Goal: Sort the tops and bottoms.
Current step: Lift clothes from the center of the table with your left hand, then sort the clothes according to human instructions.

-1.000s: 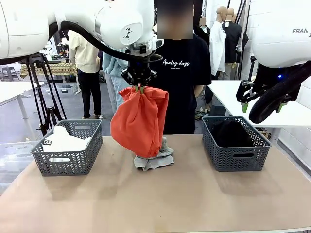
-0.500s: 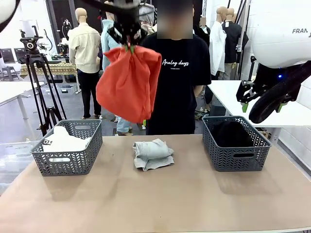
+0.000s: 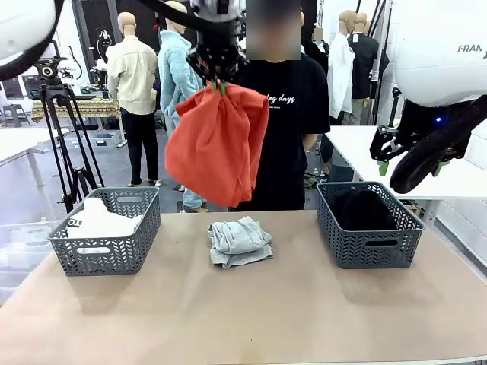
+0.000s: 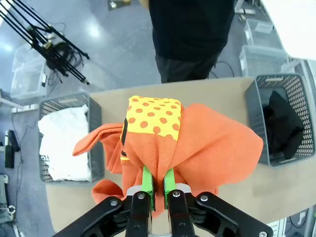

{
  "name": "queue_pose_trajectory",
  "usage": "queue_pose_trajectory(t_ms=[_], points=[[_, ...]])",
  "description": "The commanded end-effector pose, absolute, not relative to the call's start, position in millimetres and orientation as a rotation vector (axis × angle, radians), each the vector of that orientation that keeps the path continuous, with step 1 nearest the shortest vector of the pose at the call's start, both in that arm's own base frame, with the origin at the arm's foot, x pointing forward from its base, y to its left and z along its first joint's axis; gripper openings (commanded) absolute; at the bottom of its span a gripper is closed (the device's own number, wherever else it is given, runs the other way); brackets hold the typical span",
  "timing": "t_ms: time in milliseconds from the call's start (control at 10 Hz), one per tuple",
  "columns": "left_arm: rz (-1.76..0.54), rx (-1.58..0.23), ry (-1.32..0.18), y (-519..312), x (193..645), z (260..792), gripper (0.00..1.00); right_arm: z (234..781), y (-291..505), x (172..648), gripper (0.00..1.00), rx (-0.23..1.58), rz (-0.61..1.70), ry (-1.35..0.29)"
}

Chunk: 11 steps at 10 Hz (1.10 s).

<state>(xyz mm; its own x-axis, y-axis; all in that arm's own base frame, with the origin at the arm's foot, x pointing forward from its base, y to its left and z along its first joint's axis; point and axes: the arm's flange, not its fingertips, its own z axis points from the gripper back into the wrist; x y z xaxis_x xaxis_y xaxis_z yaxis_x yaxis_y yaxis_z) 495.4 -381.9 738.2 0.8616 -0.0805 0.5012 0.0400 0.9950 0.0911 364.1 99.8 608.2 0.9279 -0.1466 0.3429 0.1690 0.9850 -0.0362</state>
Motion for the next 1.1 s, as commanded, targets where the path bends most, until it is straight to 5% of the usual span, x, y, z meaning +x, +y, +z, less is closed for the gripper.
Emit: queue_pose_trajectory(t_ms=[0,1000], points=[[-0.058,0.083,-0.561,-375.9,489.2,752.2,0.0,610.0,99.7,365.3,1.0,-0.083,-0.161,-0.342],[-0.058,0.083,-0.561,-375.9,489.2,752.2,0.0,610.0,99.7,365.3,1.0,-0.083,-0.161,-0.342]])
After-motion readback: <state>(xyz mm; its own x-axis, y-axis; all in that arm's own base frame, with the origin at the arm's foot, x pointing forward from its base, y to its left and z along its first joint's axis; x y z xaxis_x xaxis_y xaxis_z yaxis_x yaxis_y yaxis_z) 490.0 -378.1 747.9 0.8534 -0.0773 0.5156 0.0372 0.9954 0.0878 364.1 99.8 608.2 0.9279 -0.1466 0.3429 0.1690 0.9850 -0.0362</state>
